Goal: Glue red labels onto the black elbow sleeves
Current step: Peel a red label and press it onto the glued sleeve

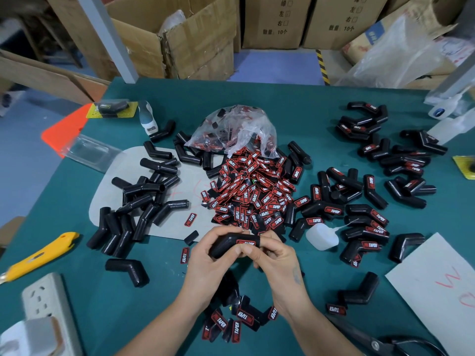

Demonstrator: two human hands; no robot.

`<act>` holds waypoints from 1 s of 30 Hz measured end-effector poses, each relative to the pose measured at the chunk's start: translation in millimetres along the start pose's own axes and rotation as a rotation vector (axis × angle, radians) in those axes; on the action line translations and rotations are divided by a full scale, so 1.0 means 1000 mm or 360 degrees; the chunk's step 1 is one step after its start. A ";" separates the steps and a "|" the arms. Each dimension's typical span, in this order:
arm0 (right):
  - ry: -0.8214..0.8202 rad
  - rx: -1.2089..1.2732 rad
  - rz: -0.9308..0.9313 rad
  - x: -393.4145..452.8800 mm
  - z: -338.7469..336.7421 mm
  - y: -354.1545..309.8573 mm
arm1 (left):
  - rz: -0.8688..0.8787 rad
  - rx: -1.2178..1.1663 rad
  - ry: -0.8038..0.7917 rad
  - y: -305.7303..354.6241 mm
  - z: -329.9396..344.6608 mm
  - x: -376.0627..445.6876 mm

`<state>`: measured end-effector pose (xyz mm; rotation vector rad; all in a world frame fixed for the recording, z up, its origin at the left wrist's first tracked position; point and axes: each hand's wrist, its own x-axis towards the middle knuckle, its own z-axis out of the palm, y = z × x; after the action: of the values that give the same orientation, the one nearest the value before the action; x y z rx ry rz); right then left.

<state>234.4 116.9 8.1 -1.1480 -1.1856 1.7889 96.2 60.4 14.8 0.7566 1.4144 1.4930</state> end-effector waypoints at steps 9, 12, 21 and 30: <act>-0.0016 0.0057 0.0013 -0.001 0.000 -0.001 | 0.0018 0.0003 -0.0017 0.001 -0.001 0.000; -0.0038 0.0087 0.0046 -0.002 -0.001 -0.001 | 0.0020 0.0030 -0.0005 0.000 -0.001 0.001; -0.0049 0.0123 0.0080 -0.002 0.001 0.001 | 0.0092 0.0098 -0.0034 0.003 -0.003 0.002; -0.0078 0.0161 0.0076 -0.003 0.000 0.002 | 0.0104 0.0160 -0.0026 0.002 -0.003 0.001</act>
<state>235.1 113.7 7.1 -1.0880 -1.0905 1.9005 92.4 60.0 16.0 0.8826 1.4734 1.4707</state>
